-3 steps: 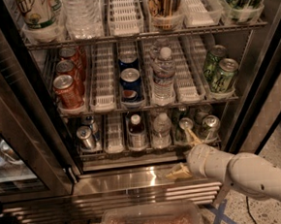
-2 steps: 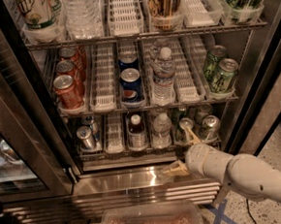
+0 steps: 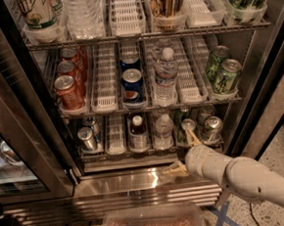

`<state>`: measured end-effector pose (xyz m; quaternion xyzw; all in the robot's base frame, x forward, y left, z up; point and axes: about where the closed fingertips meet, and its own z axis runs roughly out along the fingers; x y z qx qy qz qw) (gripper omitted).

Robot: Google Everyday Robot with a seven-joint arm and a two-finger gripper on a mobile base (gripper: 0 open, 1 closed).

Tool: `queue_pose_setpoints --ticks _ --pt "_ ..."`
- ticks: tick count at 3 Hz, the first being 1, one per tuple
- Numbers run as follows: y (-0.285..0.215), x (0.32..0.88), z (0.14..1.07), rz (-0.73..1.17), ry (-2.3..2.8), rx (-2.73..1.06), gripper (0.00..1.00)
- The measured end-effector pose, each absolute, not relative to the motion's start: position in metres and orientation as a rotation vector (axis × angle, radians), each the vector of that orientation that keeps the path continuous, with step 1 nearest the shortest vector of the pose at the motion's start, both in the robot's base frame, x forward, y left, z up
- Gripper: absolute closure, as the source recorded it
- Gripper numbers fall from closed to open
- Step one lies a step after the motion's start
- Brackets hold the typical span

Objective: Pick water bottle from bottom shelf of fridge

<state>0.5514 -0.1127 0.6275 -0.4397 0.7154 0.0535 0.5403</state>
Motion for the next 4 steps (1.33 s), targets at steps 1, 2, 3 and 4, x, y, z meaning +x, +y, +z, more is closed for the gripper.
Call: queue_pose_setpoints --ticks 1,2,3,4 --pt "-0.113 0.563 0.620 0.128 1.693 -0.937 0.00" --pt "-0.108 0.569 0.616 0.132 1.657 -0.851 0.00" --pt "-0.102 0.570 0.615 0.129 1.616 -0.785 0.15" --pt "-0.100 0.569 0.621 0.126 1.603 -0.770 0.23"
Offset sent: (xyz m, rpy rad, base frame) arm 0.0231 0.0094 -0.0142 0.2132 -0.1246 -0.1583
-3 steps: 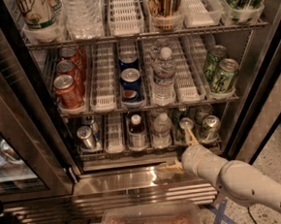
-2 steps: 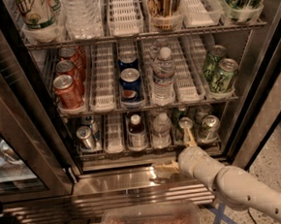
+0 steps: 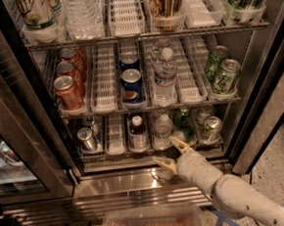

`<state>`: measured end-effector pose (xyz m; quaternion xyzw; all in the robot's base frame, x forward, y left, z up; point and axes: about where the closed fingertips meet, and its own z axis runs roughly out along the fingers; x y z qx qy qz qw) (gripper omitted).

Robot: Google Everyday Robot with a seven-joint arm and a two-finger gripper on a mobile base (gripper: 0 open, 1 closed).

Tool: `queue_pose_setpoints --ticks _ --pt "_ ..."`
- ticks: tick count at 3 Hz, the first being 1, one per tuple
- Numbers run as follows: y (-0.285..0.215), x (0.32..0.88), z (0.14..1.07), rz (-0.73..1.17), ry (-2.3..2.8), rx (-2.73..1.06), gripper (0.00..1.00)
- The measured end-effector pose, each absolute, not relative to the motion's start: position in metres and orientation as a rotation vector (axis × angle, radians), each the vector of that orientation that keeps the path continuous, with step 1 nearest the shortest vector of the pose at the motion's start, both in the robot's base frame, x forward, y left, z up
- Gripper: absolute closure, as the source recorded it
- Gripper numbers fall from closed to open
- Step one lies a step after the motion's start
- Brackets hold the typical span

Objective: Pick water bottle from bottom shelf of fridge

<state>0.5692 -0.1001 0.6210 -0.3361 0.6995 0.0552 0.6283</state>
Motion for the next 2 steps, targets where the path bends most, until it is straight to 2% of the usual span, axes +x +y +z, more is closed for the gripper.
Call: queue_pose_setpoints --ticks 2 --pt "-0.097 0.561 0.633 0.106 1.533 -0.739 0.20"
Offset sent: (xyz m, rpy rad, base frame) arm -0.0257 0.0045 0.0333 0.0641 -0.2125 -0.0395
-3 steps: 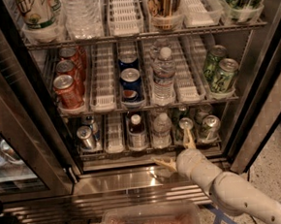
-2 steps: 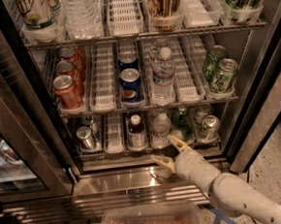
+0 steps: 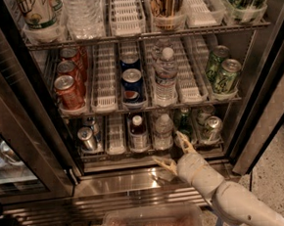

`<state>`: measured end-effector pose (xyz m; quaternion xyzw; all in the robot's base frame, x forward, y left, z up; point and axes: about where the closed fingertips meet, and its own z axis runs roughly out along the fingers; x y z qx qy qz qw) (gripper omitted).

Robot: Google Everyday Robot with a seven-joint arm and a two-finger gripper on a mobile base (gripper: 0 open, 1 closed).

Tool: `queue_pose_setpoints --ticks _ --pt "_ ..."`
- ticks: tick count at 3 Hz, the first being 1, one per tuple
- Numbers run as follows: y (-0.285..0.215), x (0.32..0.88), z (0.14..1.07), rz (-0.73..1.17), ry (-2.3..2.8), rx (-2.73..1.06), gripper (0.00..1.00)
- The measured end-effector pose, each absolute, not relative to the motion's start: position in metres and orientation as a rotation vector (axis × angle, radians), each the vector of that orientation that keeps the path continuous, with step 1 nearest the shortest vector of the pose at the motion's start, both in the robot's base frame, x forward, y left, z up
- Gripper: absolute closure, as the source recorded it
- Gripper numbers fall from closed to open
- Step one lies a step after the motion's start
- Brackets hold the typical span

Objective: Pick water bottle from bottom shelf of fridge

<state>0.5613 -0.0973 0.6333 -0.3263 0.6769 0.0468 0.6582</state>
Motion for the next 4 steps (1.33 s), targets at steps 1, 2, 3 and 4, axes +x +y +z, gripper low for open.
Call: queue_pose_setpoints --ticks 1,2,3,4 --pt "-0.0949 0.5617 0.6356 0.112 1.524 -0.734 0.00" --pt "-0.0950 0.5616 0.6356 0.112 1.524 -0.733 0.00" --pt "-0.1000 0.5550 0.6404 0.109 1.521 -0.708 0.00" --pt "-0.0927 0.5615 0.6427 0.100 1.491 -0.695 0.16"
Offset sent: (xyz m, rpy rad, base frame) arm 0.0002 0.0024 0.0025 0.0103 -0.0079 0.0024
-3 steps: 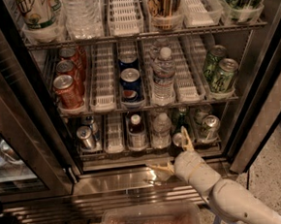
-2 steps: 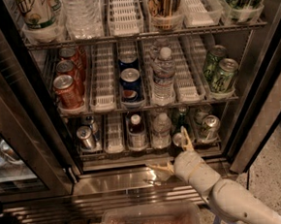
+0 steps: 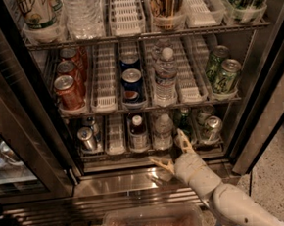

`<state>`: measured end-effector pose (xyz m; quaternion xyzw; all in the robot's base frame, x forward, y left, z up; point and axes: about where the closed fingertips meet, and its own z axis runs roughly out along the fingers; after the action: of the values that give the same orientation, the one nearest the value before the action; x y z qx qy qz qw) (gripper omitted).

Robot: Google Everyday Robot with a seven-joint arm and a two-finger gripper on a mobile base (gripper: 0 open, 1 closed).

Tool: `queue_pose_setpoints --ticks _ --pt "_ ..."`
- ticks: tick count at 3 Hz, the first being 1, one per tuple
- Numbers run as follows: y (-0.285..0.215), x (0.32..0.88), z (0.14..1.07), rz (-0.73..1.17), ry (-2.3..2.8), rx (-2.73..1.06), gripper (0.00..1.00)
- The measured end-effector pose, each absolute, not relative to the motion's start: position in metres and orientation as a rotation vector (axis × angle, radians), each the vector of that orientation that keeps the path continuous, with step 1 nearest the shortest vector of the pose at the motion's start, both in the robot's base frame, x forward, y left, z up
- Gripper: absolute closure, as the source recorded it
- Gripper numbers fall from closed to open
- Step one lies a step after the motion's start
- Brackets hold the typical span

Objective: Pick water bottle from bottom shelf of fridge

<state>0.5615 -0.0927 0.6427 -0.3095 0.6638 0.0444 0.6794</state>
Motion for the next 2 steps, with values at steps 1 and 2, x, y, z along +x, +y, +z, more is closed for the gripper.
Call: queue_pose_setpoints --ticks 1,2 --pt "-0.0872 0.5708 0.6451 0.083 1.465 -0.671 0.36" --pt "-0.0839 0.5800 0.6482 0.064 1.439 -0.648 0.36"
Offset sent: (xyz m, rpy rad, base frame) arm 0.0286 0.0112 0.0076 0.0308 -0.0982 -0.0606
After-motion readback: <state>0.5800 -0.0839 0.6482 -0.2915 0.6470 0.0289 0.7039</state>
